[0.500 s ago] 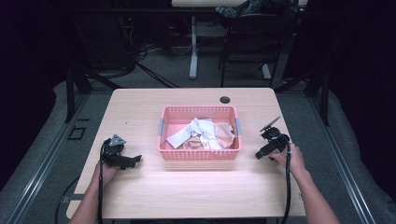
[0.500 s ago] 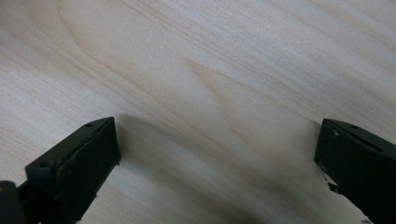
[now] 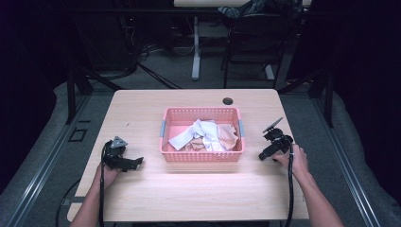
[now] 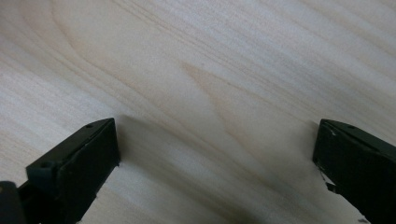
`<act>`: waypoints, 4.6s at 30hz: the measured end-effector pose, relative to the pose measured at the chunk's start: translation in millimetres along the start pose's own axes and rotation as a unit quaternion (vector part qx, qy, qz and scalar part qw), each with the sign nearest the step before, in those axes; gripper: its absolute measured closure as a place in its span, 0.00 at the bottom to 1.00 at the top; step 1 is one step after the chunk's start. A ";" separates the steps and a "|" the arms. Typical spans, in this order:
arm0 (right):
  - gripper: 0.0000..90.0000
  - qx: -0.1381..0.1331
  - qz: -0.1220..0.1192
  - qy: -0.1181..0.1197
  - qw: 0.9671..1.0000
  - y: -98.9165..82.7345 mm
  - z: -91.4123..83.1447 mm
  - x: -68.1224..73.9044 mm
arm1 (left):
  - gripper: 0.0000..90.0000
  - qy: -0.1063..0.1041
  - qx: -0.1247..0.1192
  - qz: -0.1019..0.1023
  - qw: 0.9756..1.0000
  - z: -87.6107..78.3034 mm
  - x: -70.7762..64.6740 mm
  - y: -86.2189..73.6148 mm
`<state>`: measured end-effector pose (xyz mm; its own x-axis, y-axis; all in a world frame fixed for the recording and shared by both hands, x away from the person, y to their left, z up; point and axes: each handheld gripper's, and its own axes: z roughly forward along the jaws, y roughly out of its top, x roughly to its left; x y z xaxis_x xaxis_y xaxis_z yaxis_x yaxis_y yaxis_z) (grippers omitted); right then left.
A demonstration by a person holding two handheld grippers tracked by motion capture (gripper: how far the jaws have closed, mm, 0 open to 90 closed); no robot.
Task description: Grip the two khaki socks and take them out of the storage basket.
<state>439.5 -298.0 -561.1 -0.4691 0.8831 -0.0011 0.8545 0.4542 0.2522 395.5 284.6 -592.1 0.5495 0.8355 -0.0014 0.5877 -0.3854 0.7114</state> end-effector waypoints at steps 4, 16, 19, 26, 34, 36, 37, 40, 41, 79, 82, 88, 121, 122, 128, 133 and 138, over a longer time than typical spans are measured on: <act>0.00 -0.002 0.002 -0.021 1.000 2.1 -3.2 -0.6 | 0.00 0.000 0.000 0.000 1.000 0.0 0.1 0.0; 0.00 -0.059 0.003 0.005 0.998 14.1 -53.4 3.0 | 0.00 0.000 0.000 0.000 1.000 0.0 0.0 0.0; 0.00 -0.074 0.001 0.007 0.997 16.0 -63.3 5.4 | 0.00 0.000 0.000 0.000 1.000 0.0 0.0 0.0; 0.00 -0.090 -0.015 0.011 0.996 24.7 -80.7 18.0 | 0.00 0.000 0.000 0.000 1.000 0.0 0.0 0.0; 0.01 -0.100 -0.032 0.010 0.994 41.3 -95.8 30.9 | 0.00 0.000 0.000 0.000 1.000 0.0 -0.1 0.0; 0.01 -0.104 -0.036 0.011 0.994 46.1 -100.5 34.1 | 0.00 0.000 0.000 0.000 1.000 0.0 -0.1 0.0; 0.01 -0.107 -0.039 0.007 0.993 48.8 -103.3 36.5 | 0.00 0.000 0.000 0.000 1.000 0.0 -0.1 0.0; 0.01 -0.110 -0.052 0.010 0.993 58.3 -110.5 44.3 | 0.00 0.000 0.000 0.000 1.000 -0.1 -0.1 0.0; 0.02 -0.111 -0.055 0.012 0.992 60.5 -111.7 46.2 | 0.00 0.000 0.000 0.000 1.000 -0.1 -0.1 0.0; 0.91 -0.068 -0.077 0.046 0.994 122.8 -46.5 106.0 | 0.00 0.000 0.000 0.000 1.000 -0.1 0.0 0.0; 0.95 -0.070 -0.078 0.048 0.993 121.6 -50.2 103.6 | 0.00 0.000 0.000 0.000 1.000 -0.1 -0.1 -0.1; 0.95 -0.085 -0.075 0.050 0.992 118.8 -55.1 101.8 | 0.00 0.000 0.000 0.000 1.000 -0.1 0.0 0.0; 0.94 -0.164 -0.073 0.059 0.982 113.9 -117.5 95.0 | 0.00 0.000 0.000 0.000 1.000 -0.1 0.0 0.0; 0.94 -0.168 -0.073 0.059 0.981 113.6 -119.6 95.3 | 0.00 0.000 0.000 0.000 1.000 -0.1 -0.1 -0.1; 0.94 -0.184 -0.077 0.059 0.978 112.1 -131.6 95.8 | 0.00 0.000 0.000 0.000 1.000 0.0 -0.1 -0.1; 0.94 -0.196 -0.075 0.055 0.976 107.7 -140.2 92.9 | 0.00 0.000 0.000 0.000 1.000 -0.1 -0.1 0.0; 0.93 -0.207 -0.073 0.053 0.974 100.8 -146.3 85.8 | 0.00 0.000 0.000 0.001 1.000 -0.1 0.0 0.0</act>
<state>452.7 -193.6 -394.2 -0.6172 0.7863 0.0281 0.6248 0.4681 0.6249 395.4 284.6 -592.0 0.5501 0.8351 -0.0002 0.5873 -0.3867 0.7110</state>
